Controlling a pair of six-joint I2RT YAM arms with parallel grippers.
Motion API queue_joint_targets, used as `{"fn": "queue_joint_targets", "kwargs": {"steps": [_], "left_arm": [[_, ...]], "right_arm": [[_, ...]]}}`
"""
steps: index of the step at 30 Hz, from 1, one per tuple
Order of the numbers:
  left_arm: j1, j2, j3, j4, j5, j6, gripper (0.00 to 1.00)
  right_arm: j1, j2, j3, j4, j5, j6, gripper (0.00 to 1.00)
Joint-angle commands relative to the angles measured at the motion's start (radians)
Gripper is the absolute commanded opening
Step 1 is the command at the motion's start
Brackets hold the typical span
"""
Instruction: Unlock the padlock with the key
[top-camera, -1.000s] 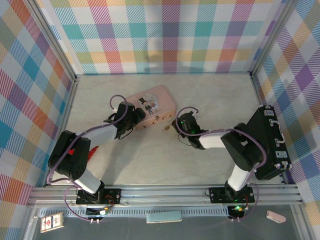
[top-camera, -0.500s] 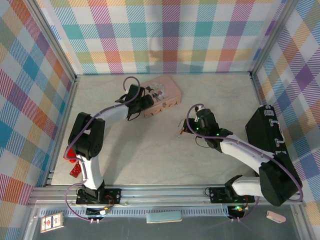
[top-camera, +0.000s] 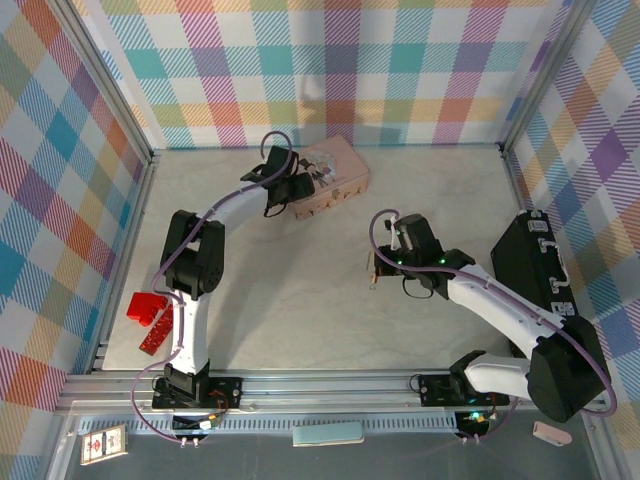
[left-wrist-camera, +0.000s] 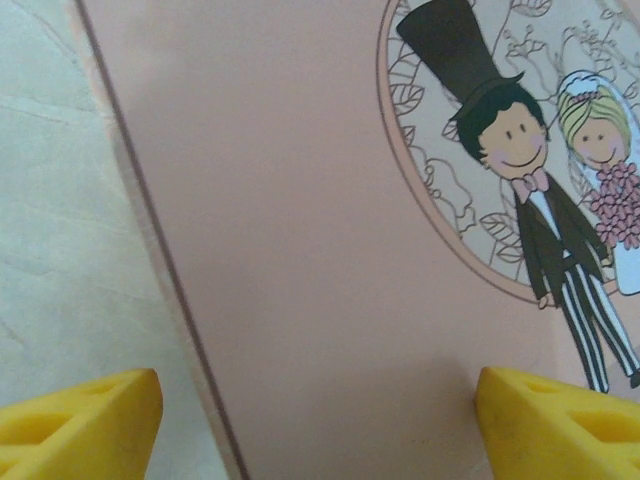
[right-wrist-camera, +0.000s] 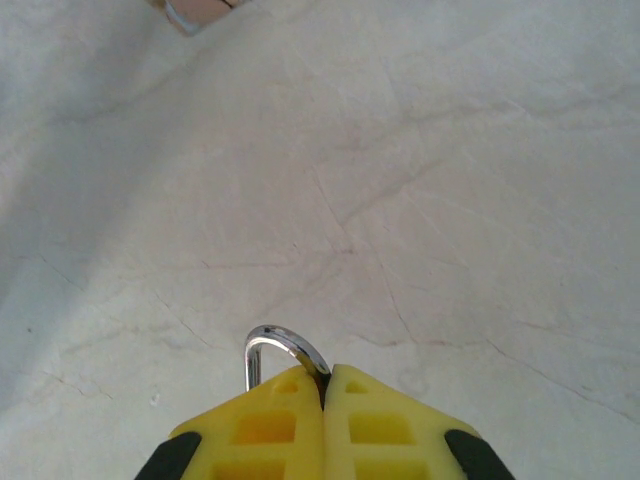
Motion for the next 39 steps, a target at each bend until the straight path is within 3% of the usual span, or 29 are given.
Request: {"fn": "queue_joint_targets", "kwargs": {"steps": [1,5,11,23,39], "left_arm": [[0.005,-0.068,-0.022,-0.121,-0.020,0.035,0.82],[0.003,-0.288,-0.254,-0.007,-0.023,-0.010,0.84],[0.000,-0.575,-0.548,0.036,-0.034,-0.008,0.85],[0.000,-1.046,-0.926,-0.013,-0.083,0.000,0.88],[0.003,-1.249,-1.052,-0.053,-0.139,0.004,0.90]], "right_arm": [[0.005,-0.005,0.036,-0.084,-0.017,-0.042,0.00],[0.008,0.018,0.042,-0.117,-0.029,-0.049,0.00],[0.034,0.068,0.063,-0.141,-0.038,-0.069,0.00],[0.096,0.226,0.132,-0.167,-0.080,-0.103,0.00],[0.154,0.460,0.260,-0.163,-0.075,-0.124,0.00]]}}
